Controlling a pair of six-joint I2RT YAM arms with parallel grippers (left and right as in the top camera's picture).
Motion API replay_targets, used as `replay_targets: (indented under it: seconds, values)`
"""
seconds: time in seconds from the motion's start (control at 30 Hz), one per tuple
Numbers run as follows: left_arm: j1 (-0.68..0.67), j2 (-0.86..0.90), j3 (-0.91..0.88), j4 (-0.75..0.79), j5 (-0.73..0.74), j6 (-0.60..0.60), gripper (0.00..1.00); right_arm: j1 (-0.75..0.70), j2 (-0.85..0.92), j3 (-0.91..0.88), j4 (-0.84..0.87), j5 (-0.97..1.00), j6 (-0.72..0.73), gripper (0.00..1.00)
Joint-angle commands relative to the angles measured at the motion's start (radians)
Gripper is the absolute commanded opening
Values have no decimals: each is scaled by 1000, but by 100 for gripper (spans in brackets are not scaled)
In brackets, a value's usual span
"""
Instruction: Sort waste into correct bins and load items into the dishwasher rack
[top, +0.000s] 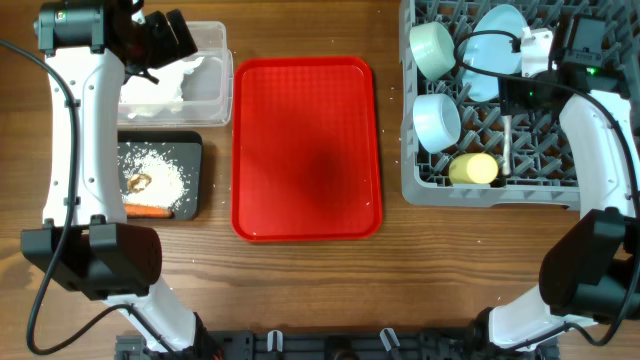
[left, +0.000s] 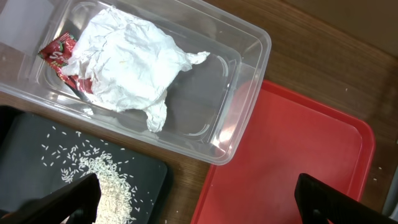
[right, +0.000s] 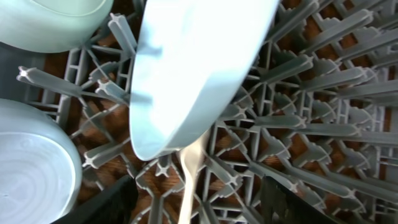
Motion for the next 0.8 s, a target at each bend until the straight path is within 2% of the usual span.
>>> replay_targets:
  seconds: [0.0,0.07,0.1,0.2,0.27,0.37,0.53,0.67,0.77]
  values:
    - [-2,0,7,3,-14,-8,100,-2,-32,0,-14,-56,43,67]
    - [-2,0,7,3,-14,-8,100,-2,-96,7,-37,-107,43,68]
    - [-2,0,7,4,-14,-9,100,-2,-132,8,-49,-135,43,72]
    - [-2,0,7,10,-13,-9,100,-2,-277,8,-116,-324,28,100]
    - [-2,0,7,10,-13,-9,100,-2,-391,8,-183,-475,-6,100]
    - [-2,0,7,10,-13,-9,100,-2,-541,8,-287,-553,4,100]
    - [-2,0,7,10,-13,-9,100,-2,-723,8,-340,-555,266,100]
    - [-2,0,7,10,-13,-9,100,-2,-764,8,-377,-435,259,100]
    - [-2,0,7,10,-13,-9,100,-2,-782,5,-325,-425,174,100]
